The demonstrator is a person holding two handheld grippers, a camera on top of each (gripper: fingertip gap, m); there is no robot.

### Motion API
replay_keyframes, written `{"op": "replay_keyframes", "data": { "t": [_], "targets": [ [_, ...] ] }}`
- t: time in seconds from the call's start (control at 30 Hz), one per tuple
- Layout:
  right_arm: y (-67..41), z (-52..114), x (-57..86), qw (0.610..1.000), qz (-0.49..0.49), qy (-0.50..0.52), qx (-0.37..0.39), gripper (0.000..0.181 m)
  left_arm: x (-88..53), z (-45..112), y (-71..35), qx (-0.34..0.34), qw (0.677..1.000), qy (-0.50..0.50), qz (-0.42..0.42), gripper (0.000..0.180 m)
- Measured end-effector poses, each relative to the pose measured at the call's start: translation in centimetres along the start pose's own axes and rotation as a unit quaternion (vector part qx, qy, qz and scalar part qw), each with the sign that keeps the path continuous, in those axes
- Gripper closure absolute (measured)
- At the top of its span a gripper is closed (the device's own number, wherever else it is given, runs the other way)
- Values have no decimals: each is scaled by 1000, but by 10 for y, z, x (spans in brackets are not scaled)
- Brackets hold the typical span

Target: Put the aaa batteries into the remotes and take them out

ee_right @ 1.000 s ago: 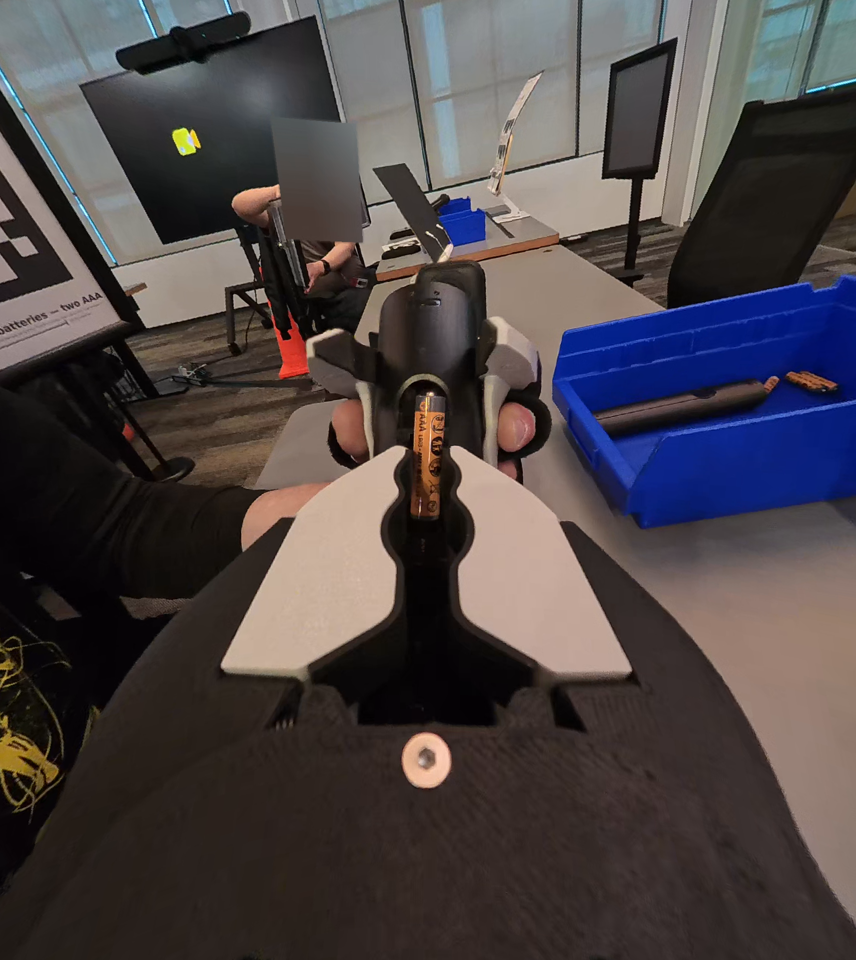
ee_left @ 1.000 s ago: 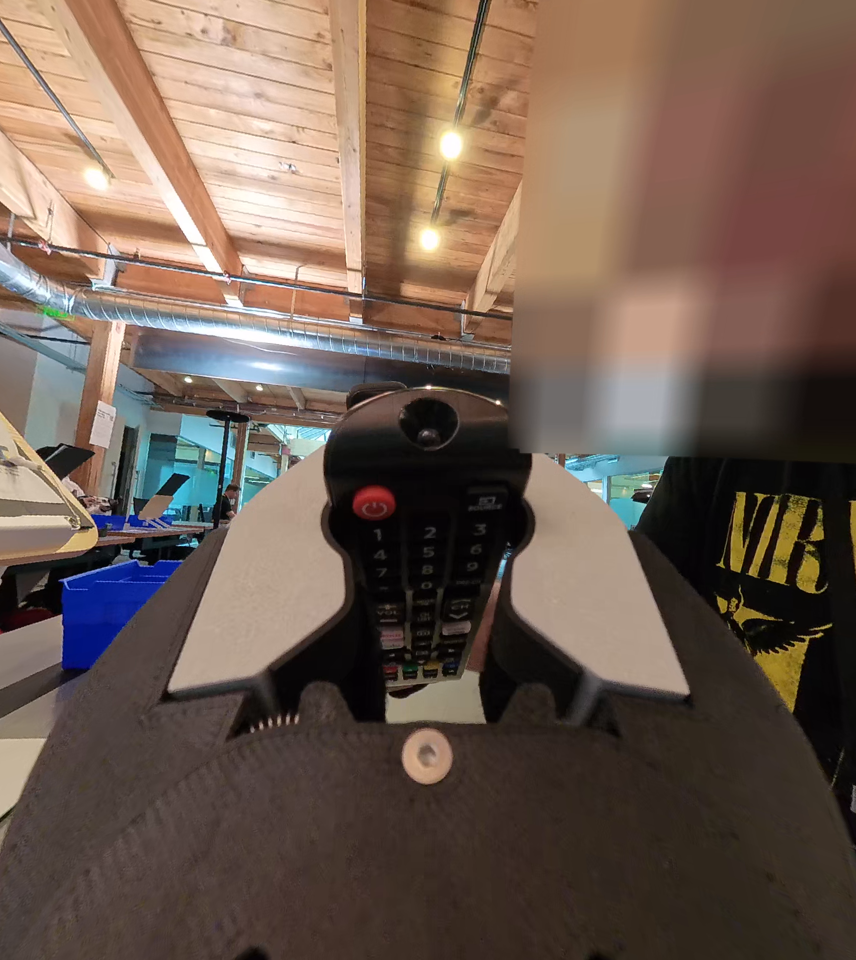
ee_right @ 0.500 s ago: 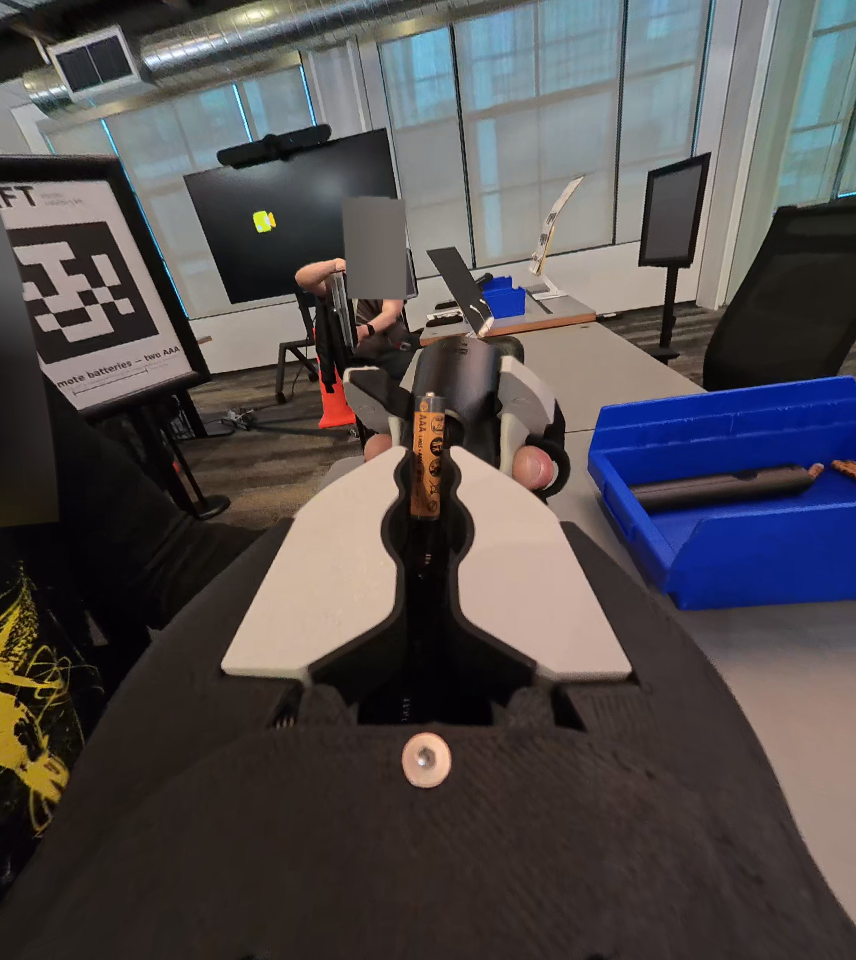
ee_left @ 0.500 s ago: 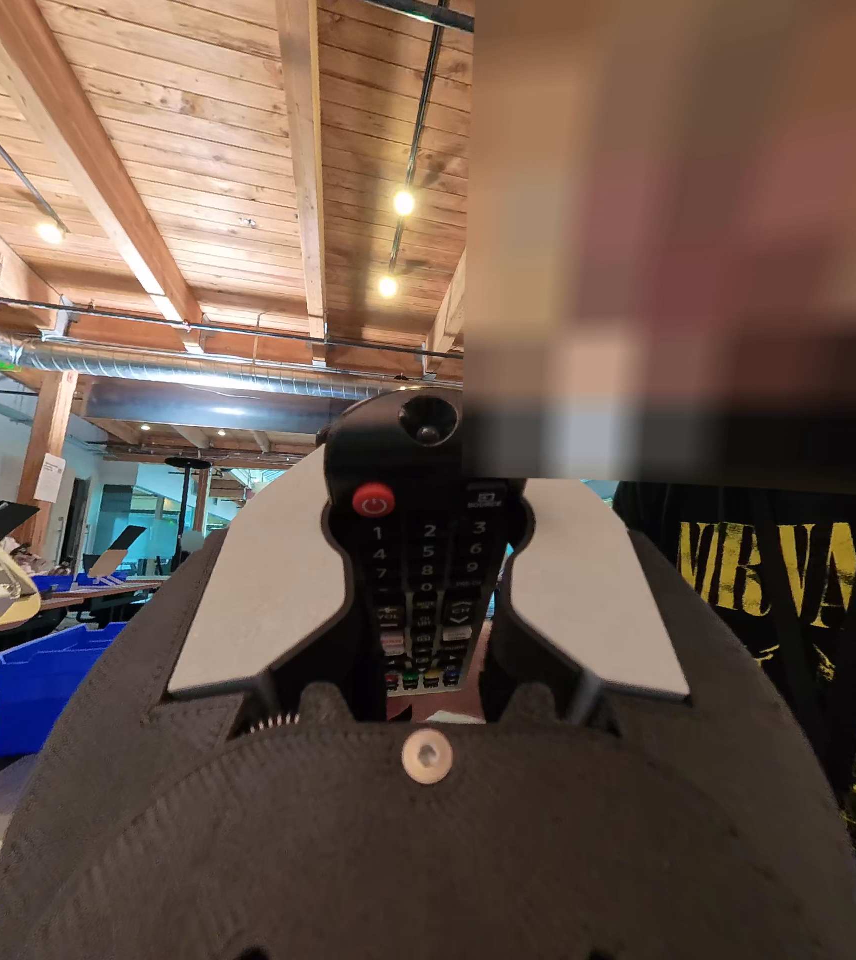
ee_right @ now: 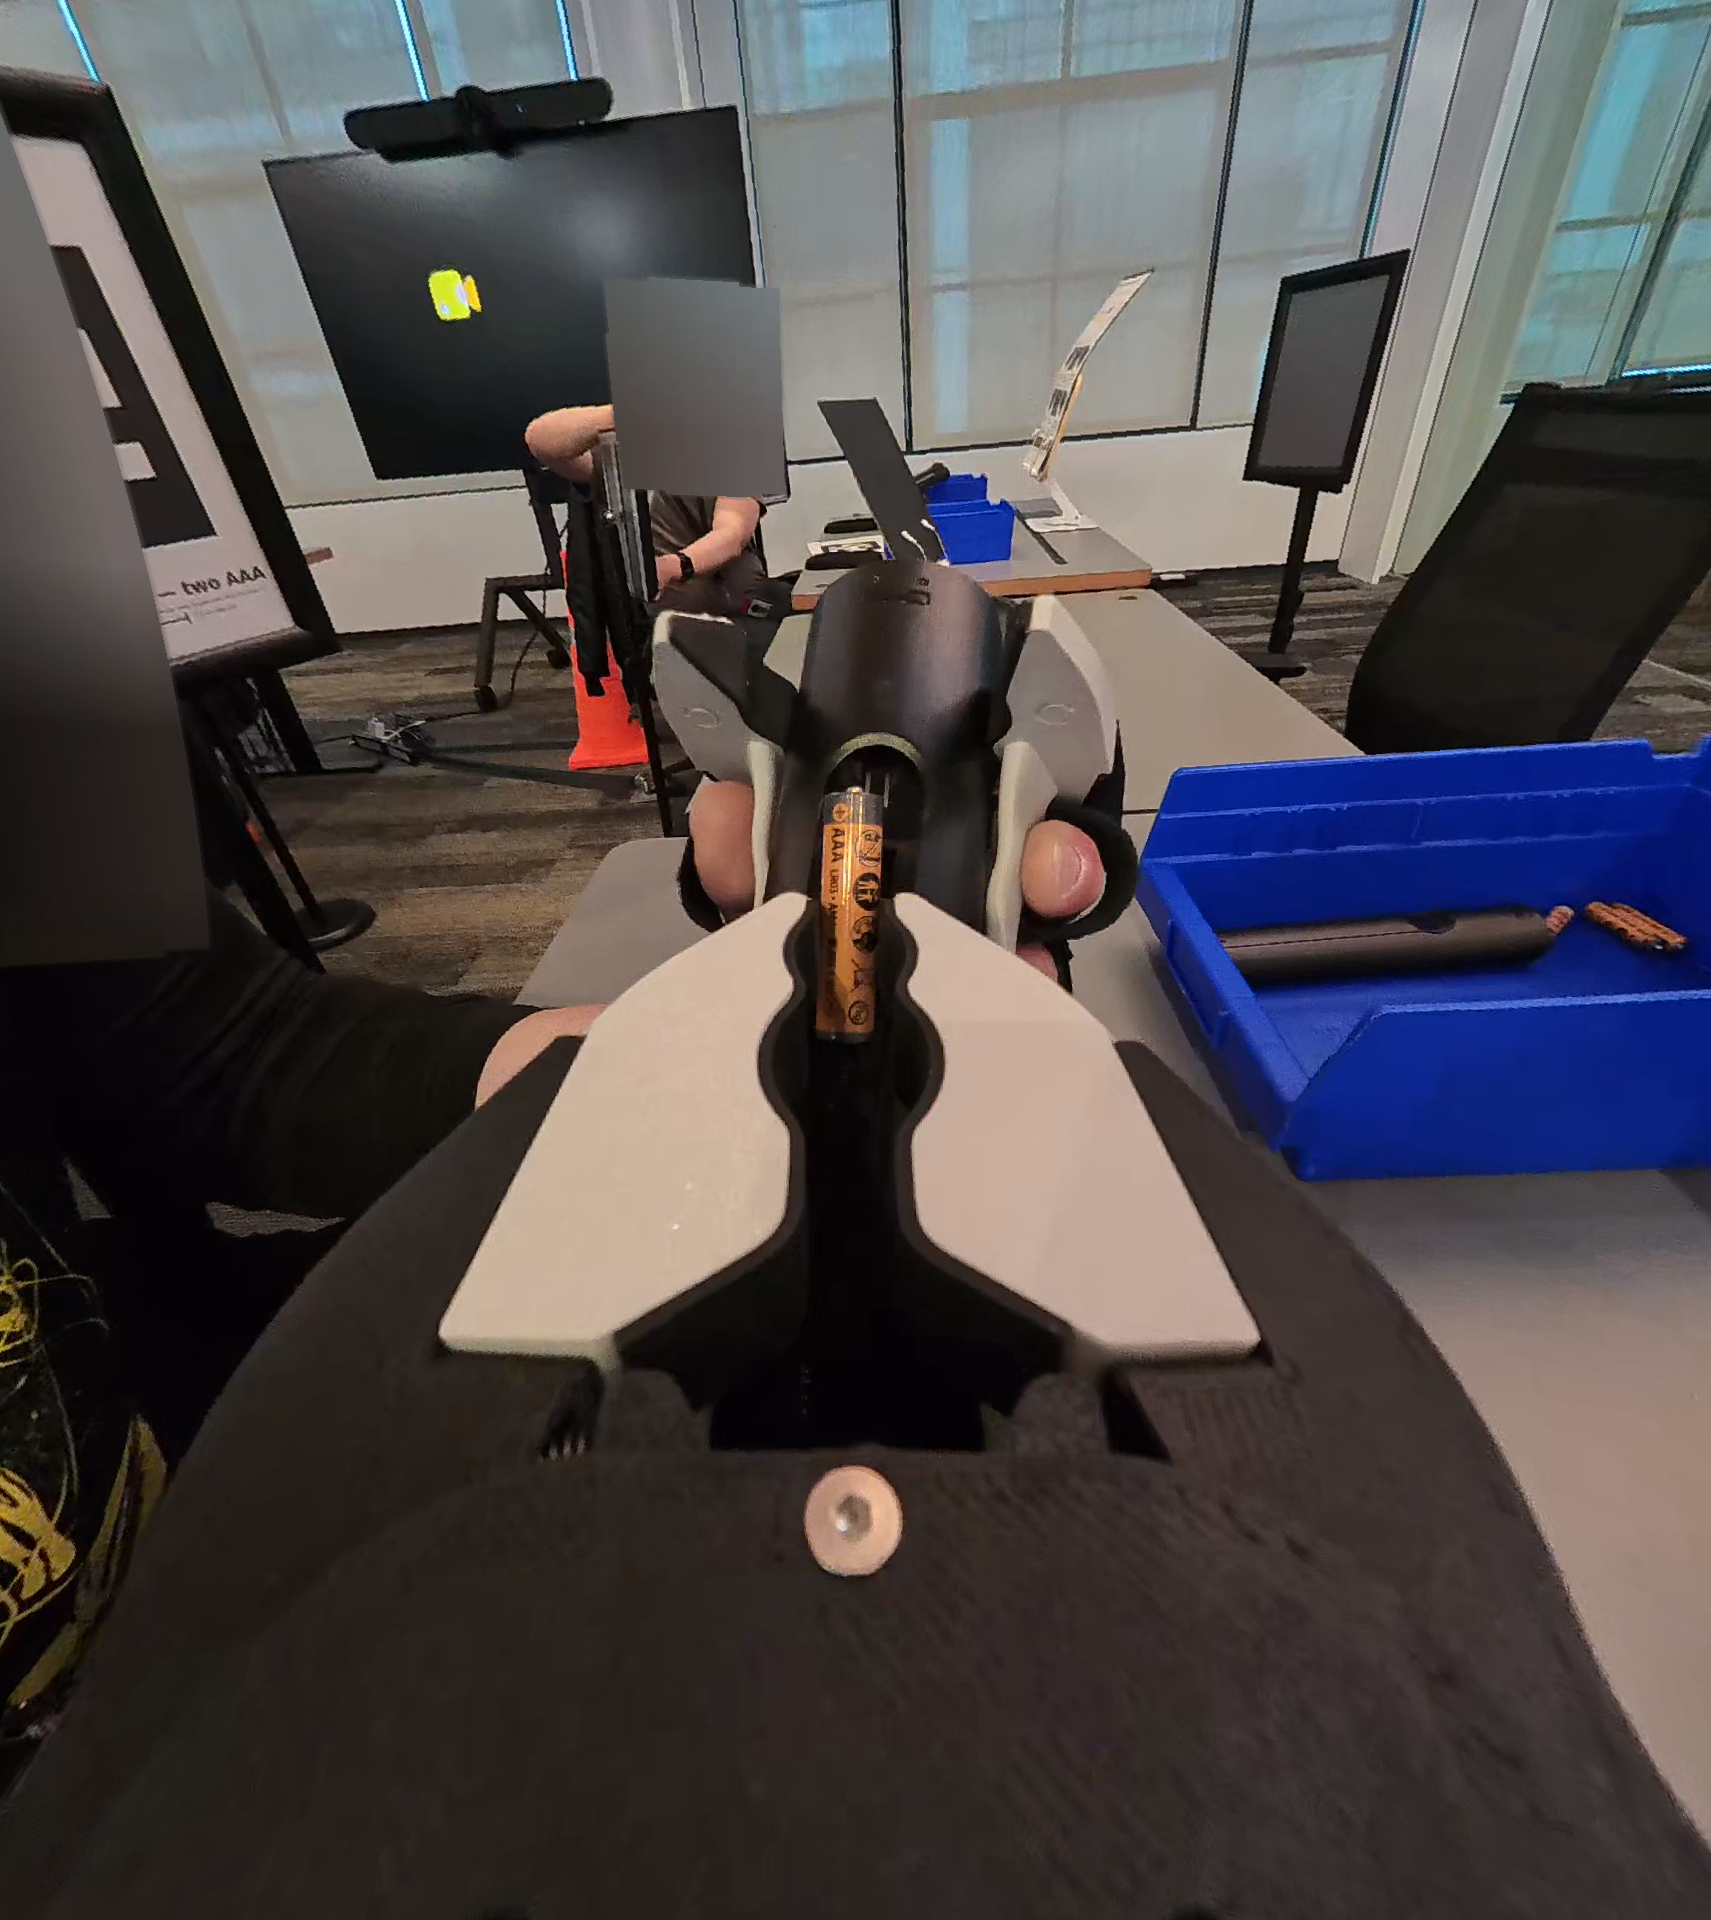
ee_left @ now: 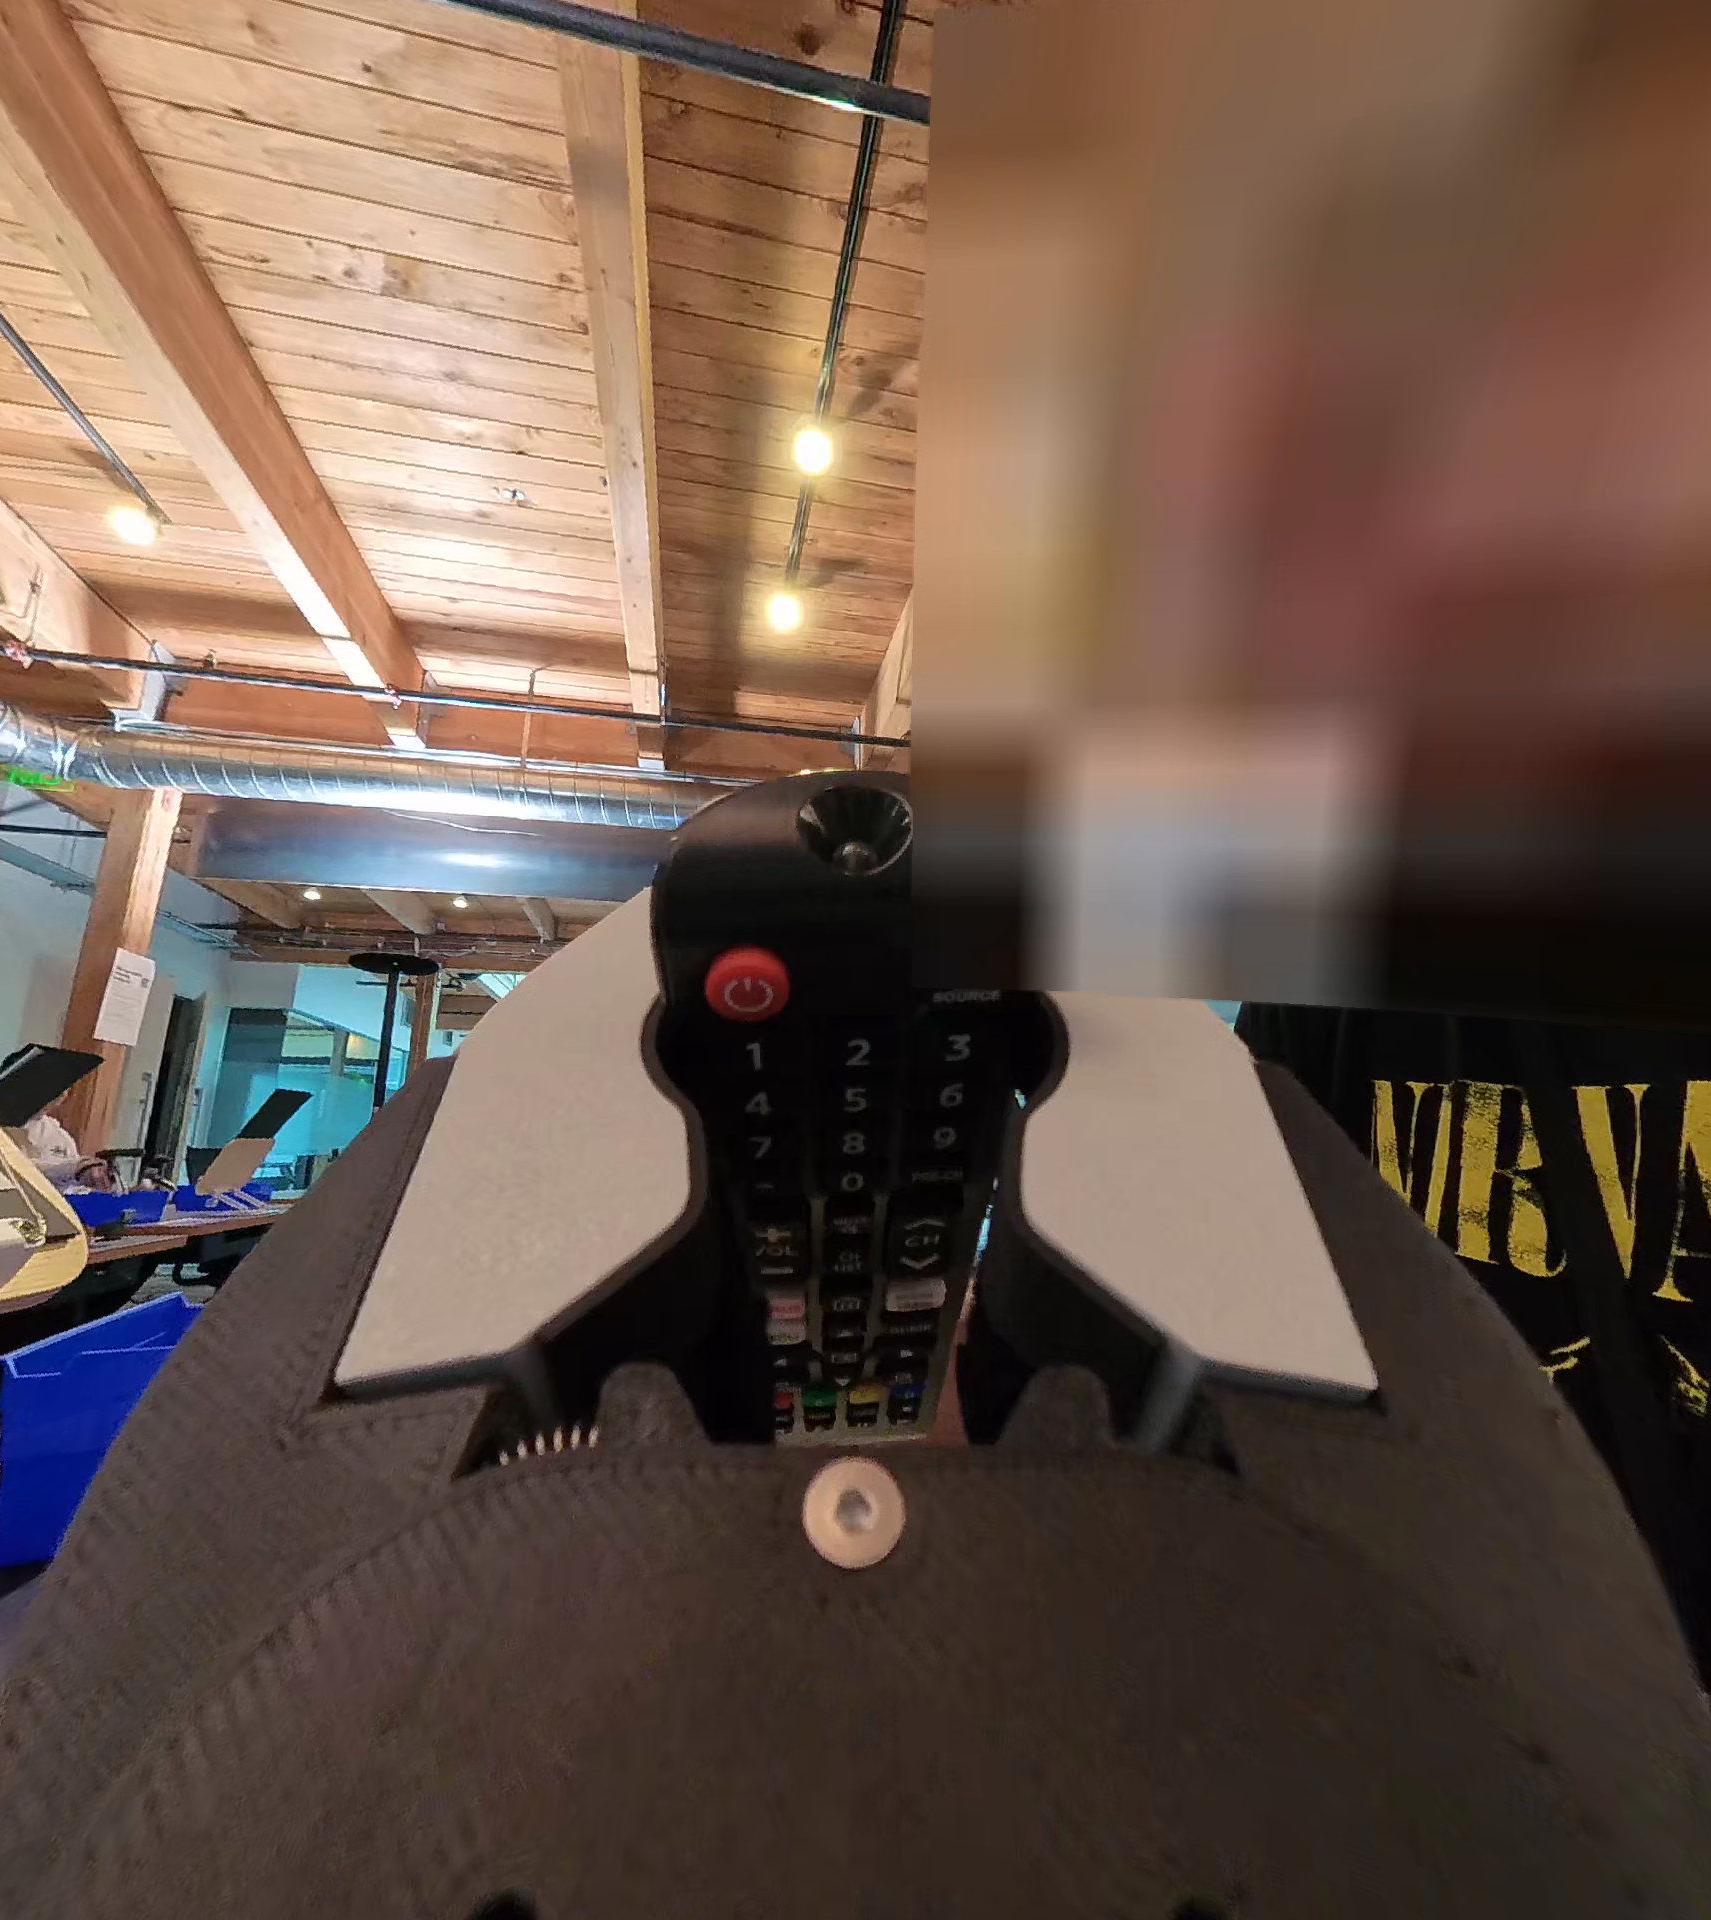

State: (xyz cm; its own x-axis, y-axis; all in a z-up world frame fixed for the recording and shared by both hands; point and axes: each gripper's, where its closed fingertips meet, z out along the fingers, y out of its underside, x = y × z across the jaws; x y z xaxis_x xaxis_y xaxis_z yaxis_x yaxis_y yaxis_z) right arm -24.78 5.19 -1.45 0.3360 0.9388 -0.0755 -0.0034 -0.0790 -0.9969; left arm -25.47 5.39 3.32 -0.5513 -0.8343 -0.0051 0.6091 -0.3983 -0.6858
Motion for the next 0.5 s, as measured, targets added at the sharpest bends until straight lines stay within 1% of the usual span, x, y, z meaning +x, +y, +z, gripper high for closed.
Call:
{"op": "replay_keyframes", "data": {
  "t": [0.37, 0.43, 0.47, 0.5],
  "targets": [
    [4, 1, 3, 1000, 9, 0, -9, 170, -3, -3, -2, 10, 1000, -5, -5, 119],
    [4, 1, 4, 1000, 6, 2, -7, 169, -3, -4, -3, 13, 1000, -5, -5, 119],
    [4, 1, 5, 1000, 7, 7, -7, 165, -3, -5, -4, 14, 1000, -4, -6, 119],
    [5, 1, 6, 1000, 4, 10, -9, 168, -2, -4, -4, 13, 1000, -3, -6, 119]
  ]
}}
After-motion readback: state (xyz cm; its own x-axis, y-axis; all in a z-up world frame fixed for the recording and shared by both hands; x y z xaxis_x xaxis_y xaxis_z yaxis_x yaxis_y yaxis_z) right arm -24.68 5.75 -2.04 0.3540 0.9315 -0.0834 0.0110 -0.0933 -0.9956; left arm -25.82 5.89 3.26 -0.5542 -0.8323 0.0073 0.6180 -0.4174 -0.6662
